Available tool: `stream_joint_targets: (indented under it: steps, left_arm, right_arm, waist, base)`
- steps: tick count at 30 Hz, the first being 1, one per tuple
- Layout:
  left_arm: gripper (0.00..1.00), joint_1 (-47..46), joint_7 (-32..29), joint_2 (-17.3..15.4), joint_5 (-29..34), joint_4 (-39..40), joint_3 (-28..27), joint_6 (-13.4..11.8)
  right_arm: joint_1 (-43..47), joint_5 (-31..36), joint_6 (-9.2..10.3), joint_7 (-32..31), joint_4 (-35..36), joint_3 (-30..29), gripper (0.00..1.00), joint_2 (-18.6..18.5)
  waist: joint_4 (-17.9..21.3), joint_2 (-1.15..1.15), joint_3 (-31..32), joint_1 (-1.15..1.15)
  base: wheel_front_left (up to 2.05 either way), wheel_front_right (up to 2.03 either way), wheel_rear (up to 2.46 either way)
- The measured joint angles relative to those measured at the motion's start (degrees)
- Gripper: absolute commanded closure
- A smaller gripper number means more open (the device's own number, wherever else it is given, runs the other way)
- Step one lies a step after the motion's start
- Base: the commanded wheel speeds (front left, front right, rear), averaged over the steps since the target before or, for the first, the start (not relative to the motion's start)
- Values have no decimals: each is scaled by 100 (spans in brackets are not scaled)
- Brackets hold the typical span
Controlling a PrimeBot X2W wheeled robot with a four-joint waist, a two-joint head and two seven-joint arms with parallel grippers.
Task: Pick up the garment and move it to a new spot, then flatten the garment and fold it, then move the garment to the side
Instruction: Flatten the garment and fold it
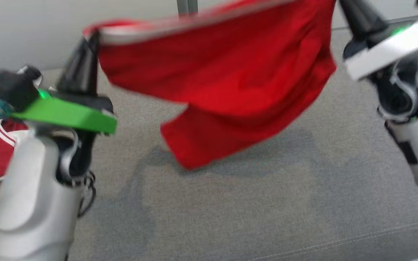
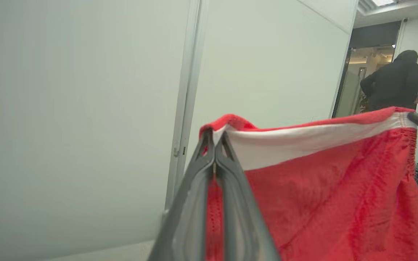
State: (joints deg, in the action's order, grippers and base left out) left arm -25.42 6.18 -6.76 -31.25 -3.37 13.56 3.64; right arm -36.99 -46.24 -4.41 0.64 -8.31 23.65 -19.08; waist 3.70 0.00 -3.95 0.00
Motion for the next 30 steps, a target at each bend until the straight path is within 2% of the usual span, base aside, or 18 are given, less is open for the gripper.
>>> stream_joint_targets:
  steps: [1, 4, 7, 10, 13, 18, 23, 30]
  left_arm:
    - [100, -464, 23, 22, 0, 8, -143, -20]
    - [100, -1462, 96, 86, 0, 77, -290, -20]
    - [100, -1602, 125, 135, -30, -57, -230, -1]
    - [100, -1175, 96, 205, -92, -444, -13, 89]
    - [100, -272, 9, 278, -309, -942, 287, 121]
    - [100, 1063, 11, 348, -371, -1639, 592, 141]
    - [100, 1372, 338, 353, -436, -1830, 543, 156]
    - [100, 1505, 714, 350, -396, -1607, 514, 200]
  right_arm:
    - [-423, 135, 76, 130, -35, -171, 100, 44]
    - [-1254, 364, 147, 414, -78, -393, 100, 82]
    - [-1301, 390, 82, 486, -388, -214, 100, 178]
    - [-705, 369, -22, 342, -935, 247, 100, 255]
    - [313, 202, -64, 142, -1495, 612, 100, 301]
    - [1454, 9, -140, 56, -2107, 931, 100, 348]
    - [1731, -203, -211, 337, -2204, 910, 100, 542]
    - [1794, 25, -213, 1051, -2051, 906, 100, 441]
  waist:
    - [-10, 0, -42, 0]
    - [-76, 0, -113, 0]
    - [-139, 0, -160, 0]
    - [-182, 0, -192, 0]
    - [-208, 0, -224, 1]
    - [-244, 0, -325, 0]
    - [-229, 0, -365, 0]
    - [-223, 0, -265, 0]
  base:
    - [0, 0, 0]
    - [0, 0, 0]
    - [0, 0, 0]
    - [0, 0, 0]
    - [0, 0, 0]
    - [0, 0, 0]
    - [0, 0, 0]
    - [0, 0, 0]
